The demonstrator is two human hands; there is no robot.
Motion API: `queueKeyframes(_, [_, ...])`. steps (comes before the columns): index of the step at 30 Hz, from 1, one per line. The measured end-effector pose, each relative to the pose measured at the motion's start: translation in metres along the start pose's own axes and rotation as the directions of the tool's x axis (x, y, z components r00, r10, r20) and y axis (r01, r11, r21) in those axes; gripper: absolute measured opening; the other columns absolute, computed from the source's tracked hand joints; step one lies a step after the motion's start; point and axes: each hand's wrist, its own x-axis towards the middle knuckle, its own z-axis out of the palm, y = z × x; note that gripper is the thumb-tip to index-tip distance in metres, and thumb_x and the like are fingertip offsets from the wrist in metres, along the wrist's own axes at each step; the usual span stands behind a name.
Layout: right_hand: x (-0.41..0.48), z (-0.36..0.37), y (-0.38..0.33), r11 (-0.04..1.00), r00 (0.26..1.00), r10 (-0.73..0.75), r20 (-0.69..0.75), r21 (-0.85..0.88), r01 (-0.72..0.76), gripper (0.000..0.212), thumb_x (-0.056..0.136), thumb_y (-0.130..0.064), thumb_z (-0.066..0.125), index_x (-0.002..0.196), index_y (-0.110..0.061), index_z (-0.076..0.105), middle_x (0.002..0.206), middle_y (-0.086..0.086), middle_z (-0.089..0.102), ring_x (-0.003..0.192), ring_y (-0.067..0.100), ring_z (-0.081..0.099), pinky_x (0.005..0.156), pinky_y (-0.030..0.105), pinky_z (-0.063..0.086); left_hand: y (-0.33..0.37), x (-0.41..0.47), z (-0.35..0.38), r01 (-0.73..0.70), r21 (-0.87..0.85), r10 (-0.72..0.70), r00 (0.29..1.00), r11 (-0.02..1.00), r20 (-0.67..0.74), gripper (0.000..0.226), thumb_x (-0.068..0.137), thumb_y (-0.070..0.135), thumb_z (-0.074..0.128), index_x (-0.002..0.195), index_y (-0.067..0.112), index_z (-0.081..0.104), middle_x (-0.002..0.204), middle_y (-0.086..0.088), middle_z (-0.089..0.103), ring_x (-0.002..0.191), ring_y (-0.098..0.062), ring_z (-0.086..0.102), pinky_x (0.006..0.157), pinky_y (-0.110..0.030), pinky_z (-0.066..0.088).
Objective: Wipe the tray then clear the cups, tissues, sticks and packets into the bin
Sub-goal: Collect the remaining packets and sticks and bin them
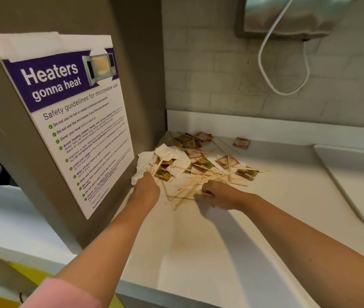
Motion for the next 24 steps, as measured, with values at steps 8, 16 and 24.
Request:
queueKeyframes(8, [0.012,-0.016,0.027,0.995,0.983,-0.005,-0.182,0.093,0.023,0.018,0.095,-0.005,0.039,0.087,-0.013,0.054,0.089,0.0,0.045,0.087,0.018,0.042,0.062,0.02,0.03,0.001,0.016,0.015,0.132,0.039,-0.131,0.991,0.99,-0.031,0.075,0.084,0.053,0.059,0.127,-0.005,0.04,0.128,-0.021,0.044,0.113,-0.031,0.052,0.09,-0.034,0.046])
queueKeyframes(16, [0.041,-0.017,0.051,0.998,0.969,0.038,-0.243,0.066,-0.023,0.02,0.095,-0.01,0.049,0.111,-0.008,0.06,0.104,0.004,0.044,0.094,0.016,0.043,0.075,0.022,0.034,0.018,0.017,0.018,0.208,-0.062,-0.209,0.978,0.976,0.0,0.04,0.088,0.021,0.062,0.12,0.001,0.049,0.121,-0.018,0.056,0.111,-0.032,0.056,0.084,-0.035,0.047])
queueKeyframes(24, [0.064,-0.013,0.046,0.992,0.989,-0.121,-0.09,-0.044,0.117,0.047,0.091,-0.011,0.051,0.135,-0.023,0.046,0.128,0.009,0.042,0.117,0.026,0.046,0.094,0.029,0.042,0.025,0.012,0.021,0.159,0.064,-0.162,0.986,0.985,0.046,0.031,0.09,0.011,0.052,0.118,-0.002,0.051,0.121,-0.018,0.056,0.111,-0.03,0.056,0.074,-0.028,0.042])
